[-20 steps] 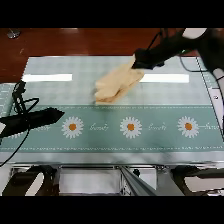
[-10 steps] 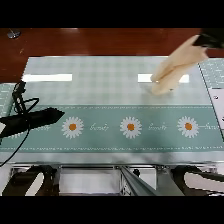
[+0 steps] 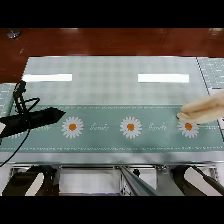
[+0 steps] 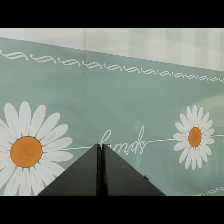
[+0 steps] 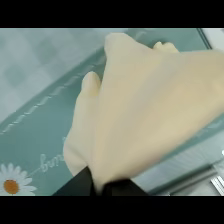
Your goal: Fold the shirts.
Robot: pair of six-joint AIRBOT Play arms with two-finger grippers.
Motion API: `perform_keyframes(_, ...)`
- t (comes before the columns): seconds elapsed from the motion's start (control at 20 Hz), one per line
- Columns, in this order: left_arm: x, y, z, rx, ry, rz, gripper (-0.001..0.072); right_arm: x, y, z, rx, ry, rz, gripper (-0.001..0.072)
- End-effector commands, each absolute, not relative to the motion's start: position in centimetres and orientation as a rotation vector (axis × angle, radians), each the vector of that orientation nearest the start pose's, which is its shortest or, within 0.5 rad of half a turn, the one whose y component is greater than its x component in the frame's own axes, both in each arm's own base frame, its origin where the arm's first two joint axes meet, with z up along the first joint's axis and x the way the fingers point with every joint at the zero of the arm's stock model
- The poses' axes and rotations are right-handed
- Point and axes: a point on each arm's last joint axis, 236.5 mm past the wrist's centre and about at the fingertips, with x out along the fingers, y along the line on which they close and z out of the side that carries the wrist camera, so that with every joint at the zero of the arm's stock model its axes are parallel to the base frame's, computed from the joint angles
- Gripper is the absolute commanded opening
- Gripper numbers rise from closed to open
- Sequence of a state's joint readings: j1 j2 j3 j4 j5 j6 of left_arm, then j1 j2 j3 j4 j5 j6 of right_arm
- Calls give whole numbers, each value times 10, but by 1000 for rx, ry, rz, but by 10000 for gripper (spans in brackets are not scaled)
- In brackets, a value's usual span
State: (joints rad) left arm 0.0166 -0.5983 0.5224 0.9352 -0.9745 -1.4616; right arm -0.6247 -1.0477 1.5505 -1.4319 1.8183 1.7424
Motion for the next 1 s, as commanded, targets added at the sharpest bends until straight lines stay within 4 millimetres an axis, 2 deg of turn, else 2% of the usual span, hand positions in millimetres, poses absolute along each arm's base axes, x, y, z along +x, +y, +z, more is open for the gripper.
perform_keyframes(0.0, 265, -111, 37, -501, 970, -326, 21, 142, -172, 137, 678, 1274, -847, 28)
perform_keyframes(0.05, 266, -110, 38, -501, 967, -325, 21, 113, -176, 124, 699, 1286, -940, 28)
perform_keyframes(0.15, 267, -110, 38, -502, 960, -322, 20, 70, -177, 98, 729, 1285, -1085, 28)
perform_keyframes(0.25, 267, -110, 38, -501, 960, -322, 20, 50, -173, 75, 723, 1263, -1154, 31)
perform_keyframes(0.3, 268, -109, 39, -500, 956, -322, 21, 48, -175, 68, 707, 1252, -1167, 190)
perform_keyframes(0.35, 273, -108, 42, -487, 932, -321, 20, 54, -178, 66, 698, 1237, -1151, 588)
perform_keyframes(0.4, 280, -104, 50, -480, 896, -313, 20, 70, -184, 70, 678, 1206, -1086, 621)
perform_keyframes(0.45, 289, -99, 62, -476, 862, -304, 20, 91, -191, 79, 681, 1140, -1039, 621)
perform_keyframes(0.5, 301, -92, 78, -477, 826, -290, 20, 122, -201, 99, 690, 1026, -976, 618)
perform_keyframes(0.55, 316, -84, 100, -474, 780, -276, 20, 159, -208, 124, 705, 902, -889, 609)
perform_keyframes(0.6, 331, -76, 125, -447, 729, -275, 20, 212, -203, 161, 721, 749, -712, 494)
perform_keyframes(0.65, 348, -69, 156, -420, 676, -279, 20, 270, -177, 206, 689, 623, -458, 301)
perform_keyframes(0.7, 364, -68, 190, -394, 627, -295, 20, 314, -139, 243, 659, 538, -234, 145)
perform_keyframes(0.75, 378, -71, 219, -374, 595, -321, 20, 347, -99, 267, 633, 498, -65, 38)
perform_keyframes(0.8, 391, -79, 246, -346, 577, -361, 20, 373, -58, 276, 587, 510, 54, 30)
perform_keyframes(0.85, 400, -92, 264, -318, 580, -411, 19, 392, -15, 271, 532, 557, 157, 29)
perform_keyframes(0.9, 405, -104, 269, -295, 604, -450, 19, 402, 26, 252, 466, 632, 239, 29)
perform_keyframes(0.95, 408, -116, 259, -261, 657, -483, 19, 407, 62, 220, 380, 734, 292, 30)
